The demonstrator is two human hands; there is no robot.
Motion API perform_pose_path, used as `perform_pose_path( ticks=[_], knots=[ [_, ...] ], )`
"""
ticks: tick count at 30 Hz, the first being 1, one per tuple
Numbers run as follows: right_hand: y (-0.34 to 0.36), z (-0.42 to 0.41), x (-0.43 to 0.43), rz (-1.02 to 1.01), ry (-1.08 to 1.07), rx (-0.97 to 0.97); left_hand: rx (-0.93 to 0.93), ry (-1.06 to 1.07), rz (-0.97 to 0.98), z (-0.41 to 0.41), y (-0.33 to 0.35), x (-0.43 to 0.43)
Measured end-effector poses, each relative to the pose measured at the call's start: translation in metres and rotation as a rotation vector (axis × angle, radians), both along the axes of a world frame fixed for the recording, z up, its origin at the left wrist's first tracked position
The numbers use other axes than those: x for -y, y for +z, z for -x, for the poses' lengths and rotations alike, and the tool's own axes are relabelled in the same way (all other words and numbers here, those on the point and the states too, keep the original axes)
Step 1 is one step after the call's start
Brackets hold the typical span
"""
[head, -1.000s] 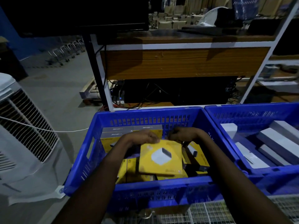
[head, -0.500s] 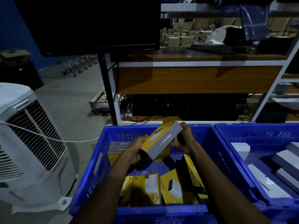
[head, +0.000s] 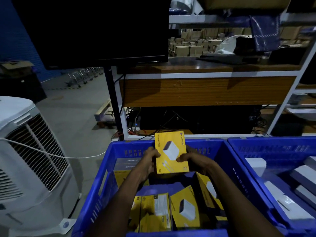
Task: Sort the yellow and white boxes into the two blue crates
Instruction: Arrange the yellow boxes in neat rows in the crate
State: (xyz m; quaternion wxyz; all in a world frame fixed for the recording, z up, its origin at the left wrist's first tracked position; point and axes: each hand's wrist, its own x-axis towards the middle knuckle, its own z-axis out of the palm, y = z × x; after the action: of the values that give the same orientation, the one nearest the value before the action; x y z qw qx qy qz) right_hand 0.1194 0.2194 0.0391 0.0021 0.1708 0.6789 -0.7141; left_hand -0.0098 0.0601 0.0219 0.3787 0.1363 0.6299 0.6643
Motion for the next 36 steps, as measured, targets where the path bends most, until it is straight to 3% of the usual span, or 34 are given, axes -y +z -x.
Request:
perform_pose_path(
  ticks=[4,9,13,15,25,29,36],
  knots=[
    [-0.006,0.004,-0.007,-0.273,-0.033,-0.012,-0.211,-0.031,0.041,0.002,-0.007,0.0],
    [-0.011,0.009,-0.012,-0.432,-0.145,0.012,-0.456,0.009,0.053,0.003,-0.006,0.003],
    [-0.019,0.012,-0.017,-0.563,-0.13,0.09,-0.813,-0.107,0.28,0.005,-0.008,0.006],
    [-0.021,0.014,-0.018,-0.628,-0.113,0.11,-0.894,-0.147,0.379,0.005,-0.008,0.007],
    [-0.031,0.015,-0.023,-0.665,-0.294,0.204,-0.853,-0.217,0.477,0.016,-0.016,0.011],
    [-0.034,0.014,-0.022,-0.697,-0.261,0.29,-0.835,-0.228,0.513,0.015,-0.018,0.011],
    [-0.033,0.012,-0.013,-0.858,-0.188,0.294,-0.97,-0.104,0.56,0.017,-0.021,0.013]
  ],
)
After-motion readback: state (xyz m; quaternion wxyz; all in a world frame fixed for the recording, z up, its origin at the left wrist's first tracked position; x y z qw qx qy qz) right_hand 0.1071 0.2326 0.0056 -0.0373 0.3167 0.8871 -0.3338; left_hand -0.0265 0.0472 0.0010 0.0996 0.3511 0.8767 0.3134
